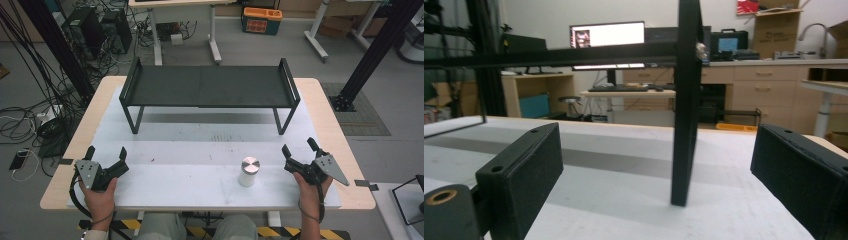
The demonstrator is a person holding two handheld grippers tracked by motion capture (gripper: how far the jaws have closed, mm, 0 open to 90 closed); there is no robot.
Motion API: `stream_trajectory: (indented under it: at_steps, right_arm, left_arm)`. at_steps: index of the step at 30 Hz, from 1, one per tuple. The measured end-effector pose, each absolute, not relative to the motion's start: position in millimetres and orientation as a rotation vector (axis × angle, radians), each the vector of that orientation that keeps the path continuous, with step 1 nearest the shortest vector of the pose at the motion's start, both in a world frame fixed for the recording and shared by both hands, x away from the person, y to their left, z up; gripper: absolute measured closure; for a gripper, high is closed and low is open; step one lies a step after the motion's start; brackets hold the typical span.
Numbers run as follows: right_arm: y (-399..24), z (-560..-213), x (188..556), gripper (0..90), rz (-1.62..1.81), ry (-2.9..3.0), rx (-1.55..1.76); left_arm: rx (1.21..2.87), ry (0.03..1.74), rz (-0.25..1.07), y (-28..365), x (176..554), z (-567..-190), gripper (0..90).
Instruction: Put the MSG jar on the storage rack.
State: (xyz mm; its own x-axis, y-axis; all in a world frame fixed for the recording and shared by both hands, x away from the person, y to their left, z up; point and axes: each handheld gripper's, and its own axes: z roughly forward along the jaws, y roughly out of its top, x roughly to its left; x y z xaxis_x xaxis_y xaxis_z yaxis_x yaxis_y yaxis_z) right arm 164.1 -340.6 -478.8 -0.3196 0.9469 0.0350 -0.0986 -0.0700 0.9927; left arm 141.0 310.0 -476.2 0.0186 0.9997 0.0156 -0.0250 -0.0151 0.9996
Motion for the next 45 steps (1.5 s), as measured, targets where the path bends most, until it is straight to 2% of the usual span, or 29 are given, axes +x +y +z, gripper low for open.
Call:
stream_trajectory:
  at_steps: [13,23,45]
  right_arm:
    - [-357.0,-459.9,144.6,7.4,1.709,1.43,0.884]
    - [-350.4,-460.5,134.3,7.5,1.766,1.519,0.818]
    - [-314.1,-460.0,157.8,7.8,1.835,1.763,0.69]
  left_arm:
    - [1.212,1.17,1.219,310.0,141.0,-476.1,0.7]
    - [1.213,1.167,1.218,310.2,141.0,-476.3,0.7]
    - [1.214,1.168,1.218,310.2,141.0,-476.2,0.7]
